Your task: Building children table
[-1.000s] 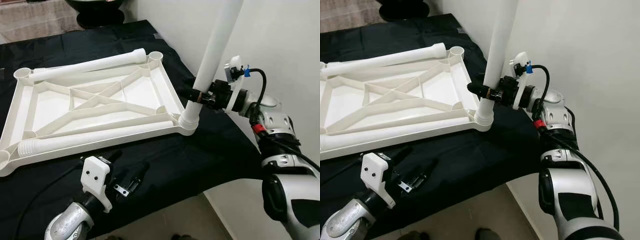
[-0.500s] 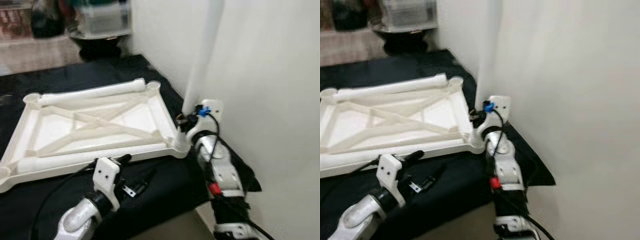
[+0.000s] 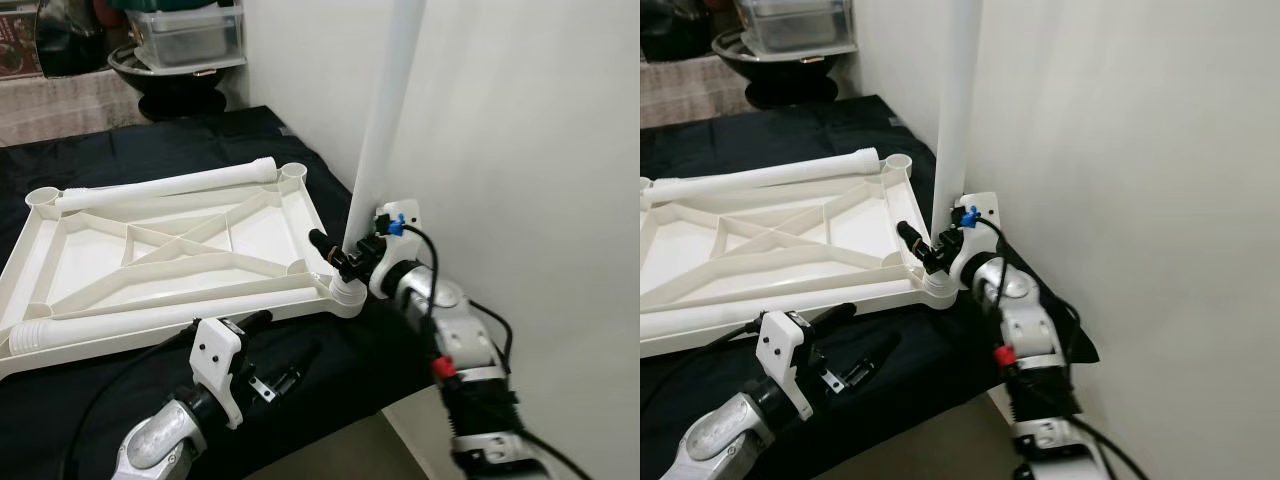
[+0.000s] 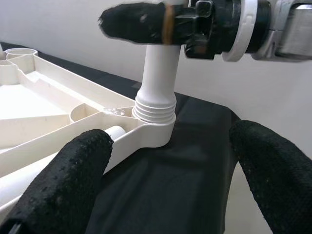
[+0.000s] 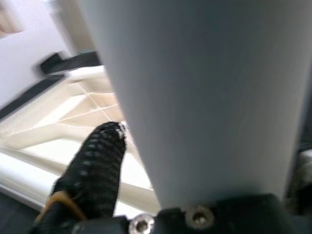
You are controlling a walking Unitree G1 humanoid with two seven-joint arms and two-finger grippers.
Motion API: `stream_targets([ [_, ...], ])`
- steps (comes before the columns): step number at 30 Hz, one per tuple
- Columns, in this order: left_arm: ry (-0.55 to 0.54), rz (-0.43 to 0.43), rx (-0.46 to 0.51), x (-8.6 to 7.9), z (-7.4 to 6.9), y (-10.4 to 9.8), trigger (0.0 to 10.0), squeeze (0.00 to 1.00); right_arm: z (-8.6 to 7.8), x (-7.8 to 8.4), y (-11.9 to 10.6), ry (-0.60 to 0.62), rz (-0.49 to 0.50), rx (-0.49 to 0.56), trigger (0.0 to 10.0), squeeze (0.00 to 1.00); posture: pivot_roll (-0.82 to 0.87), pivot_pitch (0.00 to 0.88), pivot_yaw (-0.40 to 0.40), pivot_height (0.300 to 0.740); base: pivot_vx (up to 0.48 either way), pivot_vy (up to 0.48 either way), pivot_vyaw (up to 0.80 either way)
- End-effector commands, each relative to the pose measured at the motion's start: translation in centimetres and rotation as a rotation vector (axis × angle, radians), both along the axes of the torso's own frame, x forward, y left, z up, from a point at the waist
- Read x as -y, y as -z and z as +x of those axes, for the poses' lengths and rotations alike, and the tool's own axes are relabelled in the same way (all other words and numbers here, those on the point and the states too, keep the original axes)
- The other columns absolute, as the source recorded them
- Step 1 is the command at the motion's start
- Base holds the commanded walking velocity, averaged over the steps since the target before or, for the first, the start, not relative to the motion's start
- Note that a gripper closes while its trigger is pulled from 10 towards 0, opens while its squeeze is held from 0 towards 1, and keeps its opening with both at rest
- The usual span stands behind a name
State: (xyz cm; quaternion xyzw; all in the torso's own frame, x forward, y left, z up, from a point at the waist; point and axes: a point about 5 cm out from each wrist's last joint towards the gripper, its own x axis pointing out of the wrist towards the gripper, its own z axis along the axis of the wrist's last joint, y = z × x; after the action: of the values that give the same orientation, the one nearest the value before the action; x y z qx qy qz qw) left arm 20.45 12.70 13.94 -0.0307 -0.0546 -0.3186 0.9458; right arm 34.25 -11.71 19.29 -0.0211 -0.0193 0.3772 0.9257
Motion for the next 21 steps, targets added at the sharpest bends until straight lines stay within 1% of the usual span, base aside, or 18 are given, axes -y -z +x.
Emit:
stream_targets([
  [1,0.023,-0.001,-0.019,0.0,-0.9,-0.2,10.0,0.0,0.1,2.0,-0.9,-0.144,0.006,0.024,10.0,1.0,-0.02,0.142,-0.063,0.74,0.0,0.0,0.0],
  [2,0.025,-0.002,-0.02,0.0,-1.0,-0.2,10.0,0.0,0.1,2.6,-1.1,-0.18,-0.007,0.029,10.0,1.0,-0.02,0.142,-0.063,0.74,0.0,0.0,0.0],
  [3,0.027,-0.003,-0.022,0.0,-1.3,-0.3,10.0,0.0,0.2,3.1,-1.6,-0.203,-0.013,0.037,10.0,1.0,-0.01,0.169,-0.055,0.74,0.0,0.0,0.0],
  [6,0.028,-0.003,-0.022,-0.1,-1.5,-0.4,10.0,0.0,0.1,3.4,-1.9,-0.217,-0.013,0.039,10.0,1.0,-0.01,0.169,-0.055,0.74,0.0,0.0,0.0],
  [7,0.03,-0.003,-0.027,-0.2,-1.8,-0.4,10.0,0.0,0.2,3.9,-2.3,-0.262,-0.029,0.041,10.0,0.69,0.01,0.186,-0.05,0.74,0.0,0.0,0.0],
  [8,0.032,-0.002,-0.03,-0.3,-2.0,-0.5,10.0,0.0,0.2,4.3,-2.6,-0.295,-0.04,0.043,10.0,0.69,0.01,0.186,-0.05,0.74,0.0,0.0,0.0],
  [9,0.032,-0.002,-0.03,-0.3,-2.0,-0.5,10.0,0.0,0.2,4.3,-2.6,-0.295,-0.04,0.043,10.0,0.69,0.01,0.186,-0.05,0.74,0.0,0.0,0.0],
  [10,0.034,-0.002,-0.034,-0.4,-2.2,-0.5,10.0,0.0,0.3,4.8,-3.0,-0.329,-0.065,0.041,10.0,0.0,0.02,0.195,-0.045,0.74,0.0,0.0,0.0],
  [11,0.036,0.0,-0.04,-0.5,-2.4,-0.6,10.0,0.0,0.8,5.7,-3.7,-0.34,-0.097,0.055,10.0,0.0,0.02,0.198,-0.043,0.74,0.0,0.0,0.0],
  [13,0.036,0.0,-0.042,-0.5,-2.5,-0.6,10.0,0.0,1.0,5.9,-3.8,-0.336,-0.103,0.062,10.0,0.0,0.02,0.198,-0.043,0.74,0.0,0.0,0.0],
  [15,0.035,0.002,-0.044,-0.5,-2.6,-0.7,10.0,0.0,1.4,6.0,-4.1,-0.311,-0.084,0.078,10.0,0.0,0.02,0.198,-0.041,0.74,0.0,0.0,0.0],
  [16,0.033,0.003,-0.046,-0.5,-2.6,-0.7,10.0,0.0,1.5,6.0,-4.1,-0.307,-0.068,0.084,0.0,0.0,0.03,0.197,-0.04,0.74,0.0,0.0,0.0],
  [21,0.026,0.009,-0.046,-0.5,-2.4,-0.6,10.0,0.0,1.1,5.9,-3.5,-0.304,-0.052,0.095,0.0,0.0,0.03,0.183,-0.038,0.74,0.0,0.0,0.0],
])
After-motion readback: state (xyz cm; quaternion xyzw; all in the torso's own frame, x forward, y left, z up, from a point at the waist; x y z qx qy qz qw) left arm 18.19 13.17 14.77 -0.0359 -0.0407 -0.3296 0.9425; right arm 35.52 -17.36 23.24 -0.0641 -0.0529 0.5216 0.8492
